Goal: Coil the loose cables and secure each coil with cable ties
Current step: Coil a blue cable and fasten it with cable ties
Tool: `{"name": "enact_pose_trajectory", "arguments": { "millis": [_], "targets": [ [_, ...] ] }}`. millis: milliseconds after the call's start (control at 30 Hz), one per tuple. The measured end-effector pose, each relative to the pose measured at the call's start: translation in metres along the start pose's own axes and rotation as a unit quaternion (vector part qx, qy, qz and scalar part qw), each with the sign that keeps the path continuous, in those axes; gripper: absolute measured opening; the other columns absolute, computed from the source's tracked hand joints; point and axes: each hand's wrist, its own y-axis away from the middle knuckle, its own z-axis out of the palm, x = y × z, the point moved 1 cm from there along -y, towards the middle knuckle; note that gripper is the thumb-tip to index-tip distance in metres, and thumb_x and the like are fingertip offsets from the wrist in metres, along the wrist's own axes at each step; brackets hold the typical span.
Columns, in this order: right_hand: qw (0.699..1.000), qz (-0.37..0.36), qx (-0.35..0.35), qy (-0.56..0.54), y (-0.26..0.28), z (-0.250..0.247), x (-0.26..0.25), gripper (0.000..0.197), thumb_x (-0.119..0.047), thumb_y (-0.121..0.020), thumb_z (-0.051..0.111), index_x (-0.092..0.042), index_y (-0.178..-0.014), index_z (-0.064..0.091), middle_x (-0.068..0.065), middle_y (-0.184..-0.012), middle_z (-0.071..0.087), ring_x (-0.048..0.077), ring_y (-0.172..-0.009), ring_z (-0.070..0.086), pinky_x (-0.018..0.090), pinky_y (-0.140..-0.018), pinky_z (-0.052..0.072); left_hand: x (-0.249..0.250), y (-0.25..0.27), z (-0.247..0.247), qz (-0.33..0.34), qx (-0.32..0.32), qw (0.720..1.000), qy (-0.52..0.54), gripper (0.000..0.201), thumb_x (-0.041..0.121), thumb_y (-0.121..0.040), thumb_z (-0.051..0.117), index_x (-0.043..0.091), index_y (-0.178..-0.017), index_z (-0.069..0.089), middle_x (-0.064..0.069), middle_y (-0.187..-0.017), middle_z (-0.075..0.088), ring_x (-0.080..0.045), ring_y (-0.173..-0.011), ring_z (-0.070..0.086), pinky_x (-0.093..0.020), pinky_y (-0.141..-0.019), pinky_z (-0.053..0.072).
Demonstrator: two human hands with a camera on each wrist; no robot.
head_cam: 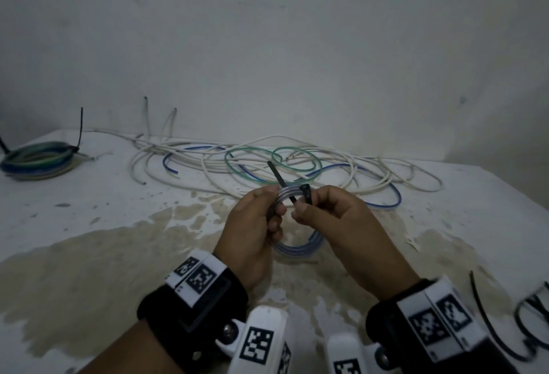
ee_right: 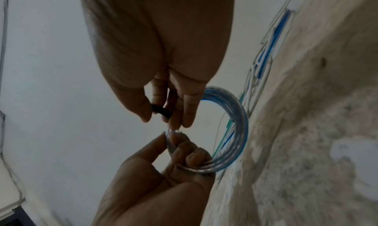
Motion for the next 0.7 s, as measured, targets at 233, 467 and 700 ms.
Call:
{"name": "enact_pose_trajectory", "arguments": {
  "millis": [233,467,700],
  "targets": [
    [0.997,-0.007,-0.021,-0.074,0.004,-0.014,0.008,0.005,-0.001,-0.087,0.061,-0.002,-0.087,0.066,0.003,-0.077,0.071,0.016,-0.076,0.069,0.024,-0.073,0.055,0.005,0.002,0.002,-0.051,-0.055,0.997,-0.030,0.022,0.015,-0.097,0.045,0.017,-0.112,0.061,0.001,-0.059,0.047,-0.008,-0.046,0.034,-0.023,-0.049,0.026],
    [0.997,-0.071,0.028,0.031,0.006,-0.009,0.011,0.017,-0.011,-0.084,0.068,-0.028,-0.081,0.071,0.002,-0.075,0.071,0.016,-0.070,0.069,0.029,-0.069,0.055,0.006,0.003,0.002,0.033,0.004,0.989,-0.147,0.021,0.011,-0.094,0.053,0.013,-0.110,0.067,-0.001,-0.059,0.048,-0.011,-0.045,0.027,-0.022,-0.045,0.022],
    [0.995,-0.065,0.064,0.029,0.007,-0.009,0.011,0.026,-0.007,-0.085,0.066,-0.030,-0.095,0.064,-0.010,-0.066,0.068,0.010,-0.059,0.066,0.024,-0.060,0.052,0.009,0.006,0.004,0.149,0.004,0.935,-0.322,0.038,0.010,-0.090,0.060,0.035,-0.120,0.060,-0.003,-0.080,0.071,0.001,-0.051,0.055,-0.019,-0.056,0.043]
  ]
}}
